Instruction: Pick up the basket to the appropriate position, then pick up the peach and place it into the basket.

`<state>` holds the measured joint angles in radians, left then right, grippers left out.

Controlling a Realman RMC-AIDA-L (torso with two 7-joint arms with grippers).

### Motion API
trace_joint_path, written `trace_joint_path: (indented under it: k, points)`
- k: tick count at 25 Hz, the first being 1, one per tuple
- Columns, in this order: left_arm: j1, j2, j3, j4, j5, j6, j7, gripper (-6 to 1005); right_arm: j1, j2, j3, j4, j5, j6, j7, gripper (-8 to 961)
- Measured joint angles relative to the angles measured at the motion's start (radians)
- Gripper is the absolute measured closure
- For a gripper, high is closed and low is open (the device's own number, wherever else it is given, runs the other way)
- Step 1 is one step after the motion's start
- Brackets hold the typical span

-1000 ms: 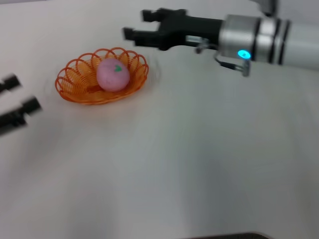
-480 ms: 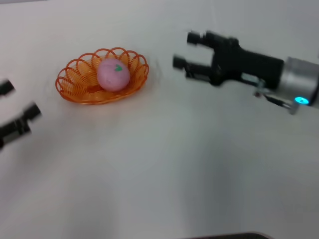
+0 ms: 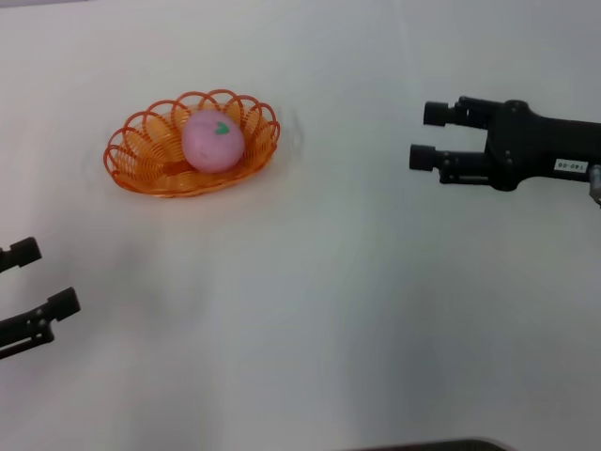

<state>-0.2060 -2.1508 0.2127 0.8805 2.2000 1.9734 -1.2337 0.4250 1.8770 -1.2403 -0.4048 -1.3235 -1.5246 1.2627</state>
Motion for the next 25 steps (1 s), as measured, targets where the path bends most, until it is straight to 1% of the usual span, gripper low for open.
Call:
trace_joint_path:
  k: [2, 5, 10, 15, 25]
  points:
    - [0.004, 0.000, 0.001, 0.006, 0.001, 0.003, -0.004, 112, 0.007, 0.002, 0.027, -0.023, -0.076, 0.006, 0.043, 127]
    - [0.007, 0.000, 0.000, 0.006, 0.001, 0.003, -0.004, 111, 0.018, 0.013, 0.070, -0.052, -0.174, 0.010, 0.092, 127]
    - [0.008, 0.000, -0.001, 0.006, 0.002, 0.002, -0.004, 111, 0.021, 0.036, 0.125, -0.098, -0.263, 0.011, 0.129, 127]
    - [0.006, 0.000, -0.003, 0.006, 0.003, 0.002, -0.008, 111, 0.022, 0.046, 0.142, -0.110, -0.303, 0.011, 0.147, 127]
    - [-0.003, 0.004, 0.001, 0.006, 0.003, 0.005, -0.031, 111, 0.028, 0.050, 0.149, -0.111, -0.324, 0.011, 0.155, 127]
